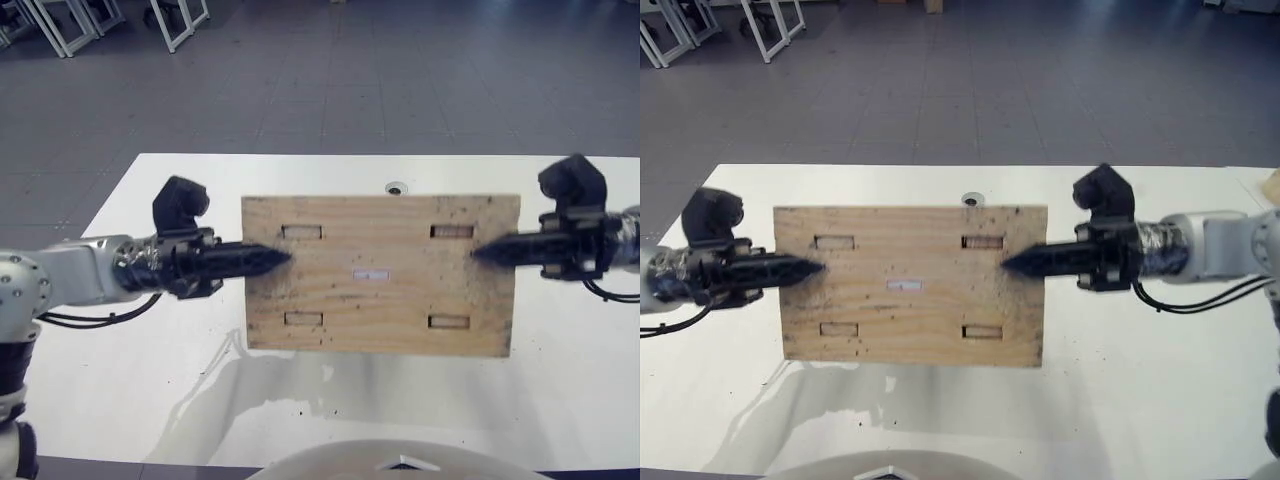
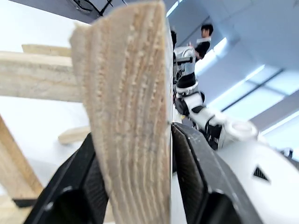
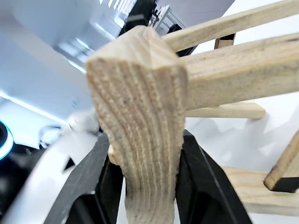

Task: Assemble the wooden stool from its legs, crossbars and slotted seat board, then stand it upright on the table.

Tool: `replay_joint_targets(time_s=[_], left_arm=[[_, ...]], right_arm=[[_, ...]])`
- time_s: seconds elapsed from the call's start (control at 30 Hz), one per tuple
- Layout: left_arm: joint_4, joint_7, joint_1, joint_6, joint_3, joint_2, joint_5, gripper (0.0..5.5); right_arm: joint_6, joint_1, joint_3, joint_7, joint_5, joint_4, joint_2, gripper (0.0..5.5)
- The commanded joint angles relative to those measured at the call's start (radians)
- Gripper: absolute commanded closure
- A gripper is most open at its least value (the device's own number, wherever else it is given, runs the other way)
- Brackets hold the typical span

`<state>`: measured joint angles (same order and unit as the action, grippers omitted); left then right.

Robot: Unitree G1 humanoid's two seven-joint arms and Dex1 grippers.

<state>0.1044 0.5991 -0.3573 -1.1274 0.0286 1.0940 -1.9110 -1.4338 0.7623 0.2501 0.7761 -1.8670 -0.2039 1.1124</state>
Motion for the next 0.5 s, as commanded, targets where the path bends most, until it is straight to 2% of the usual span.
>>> replay_joint_targets(time_s=[0.03,0.07,0.17,0.23,0.37,0.5], left_arm=[[-0.202,-0.282,-0.221,-0.082,-0.103,-0.187,-0.061,3.19],[-0.264,-0.333,-0.256,-0.098,-0.105,-0.229,-0.061,3.04],[-0.478,-0.488,-0.344,-0.109,-0.076,-0.342,-0.061,2.42],[-0.567,-0.553,-0.376,-0.113,-0.049,-0.373,-0.061,2.03],[-0.678,-0.598,-0.396,-0.152,0.007,-0.374,-0.033,1.36],[-0.721,-0.548,-0.402,-0.222,0.078,-0.34,0.007,0.77]], right_arm=[[-0.147,0.252,0.109,-0.116,-0.105,-0.369,-0.181,4.07],[-0.161,0.28,0.112,-0.154,-0.104,-0.459,-0.222,4.07],[-0.167,0.324,0.06,-0.286,-0.069,-0.683,-0.339,3.38],[-0.173,0.326,0.01,-0.34,-0.019,-0.76,-0.374,2.92],[-0.18,0.281,-0.086,-0.389,0.061,-0.792,-0.365,2.13],[-0.18,0.224,-0.149,-0.386,0.117,-0.766,-0.302,1.39]])
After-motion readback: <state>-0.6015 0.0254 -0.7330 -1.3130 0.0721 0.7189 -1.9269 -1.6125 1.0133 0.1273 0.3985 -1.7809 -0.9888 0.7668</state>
